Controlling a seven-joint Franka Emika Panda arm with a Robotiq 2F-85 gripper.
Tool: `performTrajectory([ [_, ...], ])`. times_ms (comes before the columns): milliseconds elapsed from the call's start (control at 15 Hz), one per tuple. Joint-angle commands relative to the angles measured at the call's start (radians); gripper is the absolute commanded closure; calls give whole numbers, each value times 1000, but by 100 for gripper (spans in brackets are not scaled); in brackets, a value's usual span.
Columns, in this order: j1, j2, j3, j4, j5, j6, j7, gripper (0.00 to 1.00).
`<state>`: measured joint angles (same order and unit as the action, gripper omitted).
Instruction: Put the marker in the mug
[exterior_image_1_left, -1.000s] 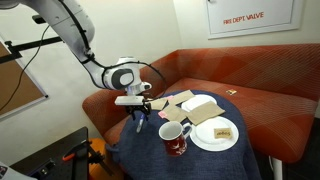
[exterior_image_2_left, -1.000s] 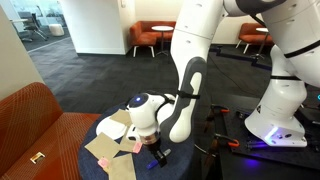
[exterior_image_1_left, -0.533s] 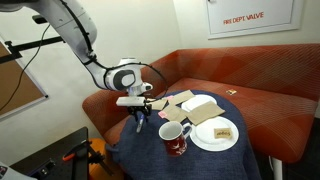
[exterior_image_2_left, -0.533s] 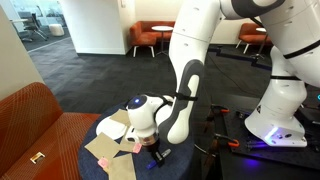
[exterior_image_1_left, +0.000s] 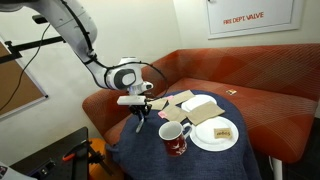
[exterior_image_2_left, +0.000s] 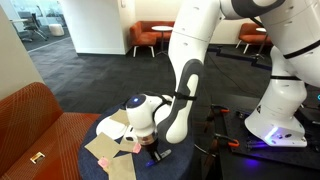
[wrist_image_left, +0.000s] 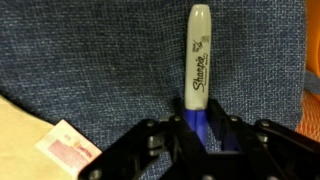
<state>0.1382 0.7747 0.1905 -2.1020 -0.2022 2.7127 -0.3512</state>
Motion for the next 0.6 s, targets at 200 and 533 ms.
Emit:
performTrajectory([
  [200, 0, -41, 2, -28, -13, 16, 14, 94],
  [533, -22, -103, 22, -55, 9, 5, 13, 94],
])
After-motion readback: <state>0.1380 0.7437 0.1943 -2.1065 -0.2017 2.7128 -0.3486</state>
